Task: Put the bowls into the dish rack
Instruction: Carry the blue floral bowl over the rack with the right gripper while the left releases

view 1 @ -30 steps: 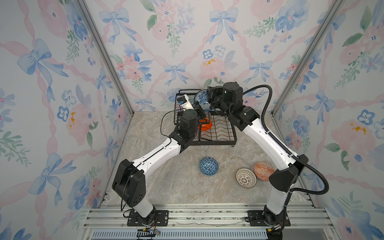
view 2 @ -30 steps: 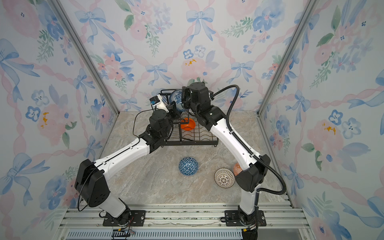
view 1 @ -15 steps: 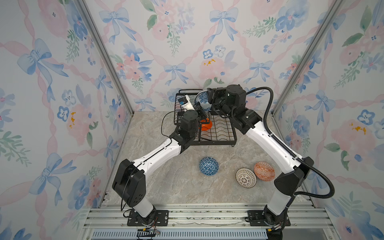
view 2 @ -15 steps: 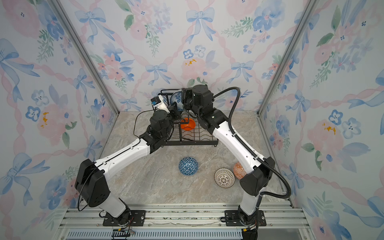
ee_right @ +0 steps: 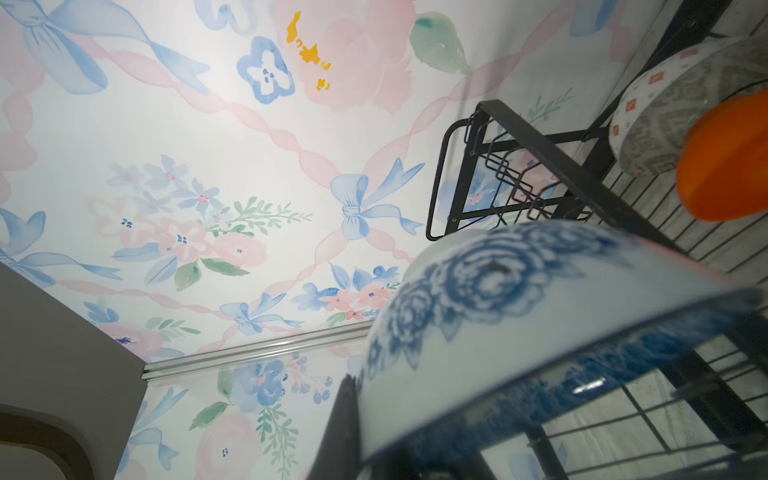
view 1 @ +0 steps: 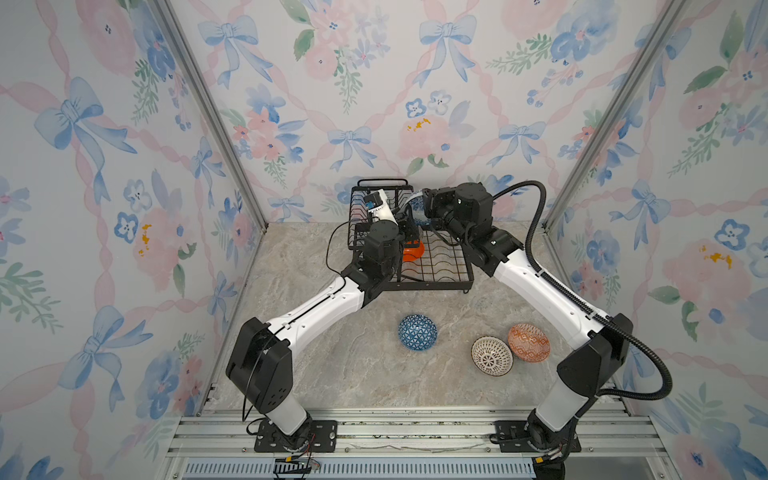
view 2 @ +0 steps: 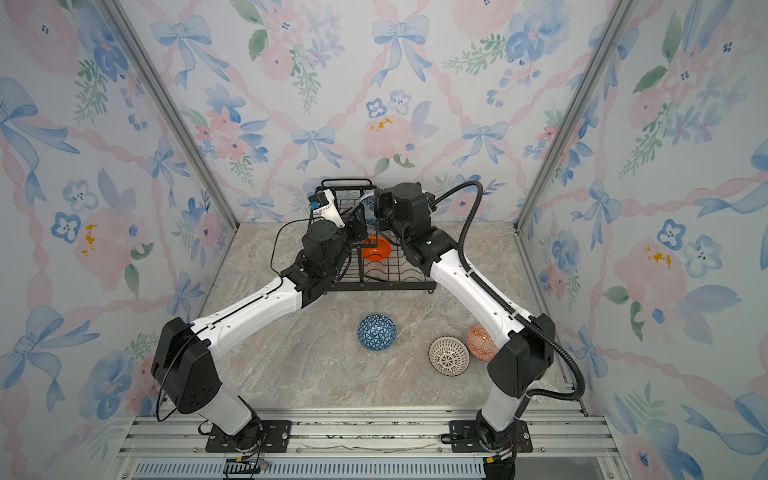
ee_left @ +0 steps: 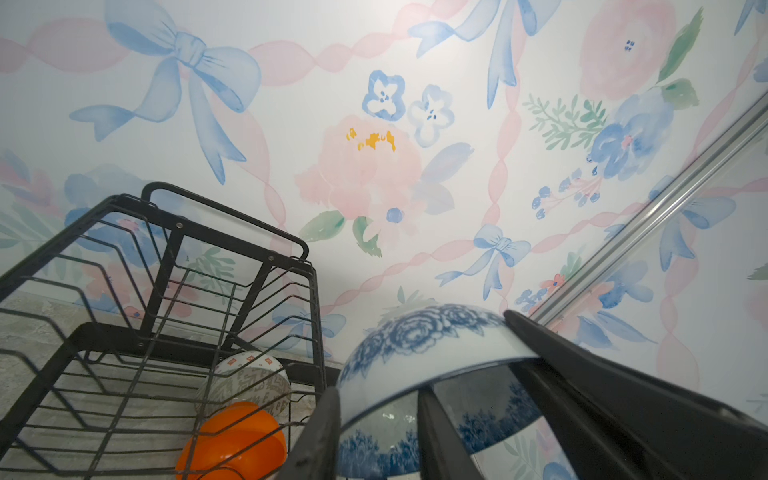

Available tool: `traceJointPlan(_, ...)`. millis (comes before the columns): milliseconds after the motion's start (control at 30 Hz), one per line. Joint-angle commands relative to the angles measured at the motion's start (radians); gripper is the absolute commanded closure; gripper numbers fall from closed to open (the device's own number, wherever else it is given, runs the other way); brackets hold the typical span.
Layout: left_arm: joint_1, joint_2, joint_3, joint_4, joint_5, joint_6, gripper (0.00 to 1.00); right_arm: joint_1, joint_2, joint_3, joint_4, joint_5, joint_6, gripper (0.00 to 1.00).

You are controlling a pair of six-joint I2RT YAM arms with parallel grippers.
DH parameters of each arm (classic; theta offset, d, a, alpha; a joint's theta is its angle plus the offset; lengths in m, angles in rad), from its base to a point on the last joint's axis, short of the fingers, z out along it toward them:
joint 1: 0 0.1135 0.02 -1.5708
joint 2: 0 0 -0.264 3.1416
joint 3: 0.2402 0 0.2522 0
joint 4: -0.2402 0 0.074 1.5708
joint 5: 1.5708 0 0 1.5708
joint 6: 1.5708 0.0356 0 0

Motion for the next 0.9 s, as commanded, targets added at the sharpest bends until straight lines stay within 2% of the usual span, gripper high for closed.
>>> traceJointPlan(0, 0.006, -0.054, -0.008, 0.038, -0.031, -0.019, 0.58, -0.039, -0.034, -0.026, 0.046, 0.01, -0.046, 1.0)
traceJointPlan(233, -0.008, -0.142, -0.056, -0.117, 0.011, -0.032, 0.3, -0.1, -0.039, -0.036, 0.068, -0.02, -0.077, 1.0)
traceJointPlan(433, -0.007, -0.143, 0.045, -0.33, 0.167, -0.027, 0.04, -0.15, -0.061, -0.065, 0.021, -0.049, -0.152, 1.0)
traceJointPlan(567, -0.008, -0.18, 0.045, -0.381, 0.212, -0.022, 0.02, -0.189, -0.123, -0.104, -0.023, -0.069, -0.201, 1.0)
traceJointPlan(733, -0.011, -0.206, 0.032, -0.409, 0.177, -0.021, 0.02, -0.25, -0.153, -0.161, -0.038, -0.1, -0.238, 1.0)
traceJointPlan(867, -0.027, -0.156, 0.077, -0.411, 0.156, -0.008, 0.02, -0.292, -0.144, -0.185, -0.03, -0.149, -0.27, 1.0)
